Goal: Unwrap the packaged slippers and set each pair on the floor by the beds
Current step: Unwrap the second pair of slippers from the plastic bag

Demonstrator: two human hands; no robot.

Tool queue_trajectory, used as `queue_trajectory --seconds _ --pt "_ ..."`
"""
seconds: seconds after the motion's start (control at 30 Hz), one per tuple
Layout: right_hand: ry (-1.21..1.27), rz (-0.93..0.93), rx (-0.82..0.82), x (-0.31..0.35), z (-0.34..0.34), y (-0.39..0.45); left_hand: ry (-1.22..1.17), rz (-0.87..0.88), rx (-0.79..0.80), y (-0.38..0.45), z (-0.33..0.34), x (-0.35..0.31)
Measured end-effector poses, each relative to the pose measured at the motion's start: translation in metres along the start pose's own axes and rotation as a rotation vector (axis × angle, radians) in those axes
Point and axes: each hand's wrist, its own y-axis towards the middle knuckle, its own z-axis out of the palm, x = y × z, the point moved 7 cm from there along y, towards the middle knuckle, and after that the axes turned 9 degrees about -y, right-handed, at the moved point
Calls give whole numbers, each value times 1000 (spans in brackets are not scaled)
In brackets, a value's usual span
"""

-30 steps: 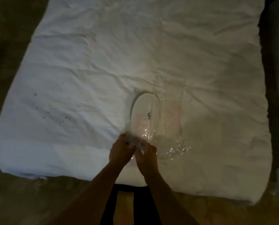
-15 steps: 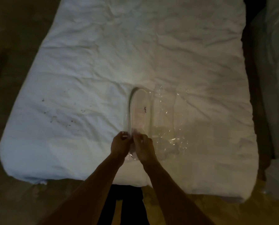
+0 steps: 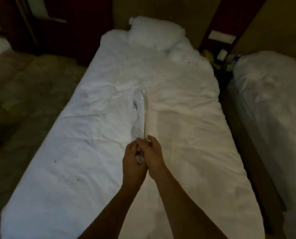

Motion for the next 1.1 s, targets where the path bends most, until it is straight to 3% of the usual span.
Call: queue_trajectory --seconds 0.2,0.3,0.47,0.53,0.67,0.73,0.87,0.9,0.97,1.03,1.1 --pt "176 -64 -41 70 -51 1 54 356 224 4 26 -79" --pt "217 -125 -52 91 -67 -1 42 447 160 16 21 -105" --pt "288 -236 -51 126 -79 -2 51 242 -170 70 -4 -134" --pt "316 -250 -12 139 -79 0 50 97 -97 92 0 -144" --pt "345 -269 63 158 -77 1 -196 -186 270 118 21 -155" --pt "147 -356 -23 170 -81 -3 -217 -184 308 125 22 -160" --pt "-660 -865 -570 215 -84 -41 -243 -123 203 136 18 -166" --pt "-750 -967 -576 223 -75 -52 -235 -110 201 137 20 -168" --pt "-862 -1041 -432 229 -58 -60 -229 -85 211 138 24 -173" --pt "-911 -1008 -294 225 -50 -57 -237 -75 209 138 26 -180" --pt "-959 -974 -259 219 -48 -53 -280 -98 206 139 27 -183"
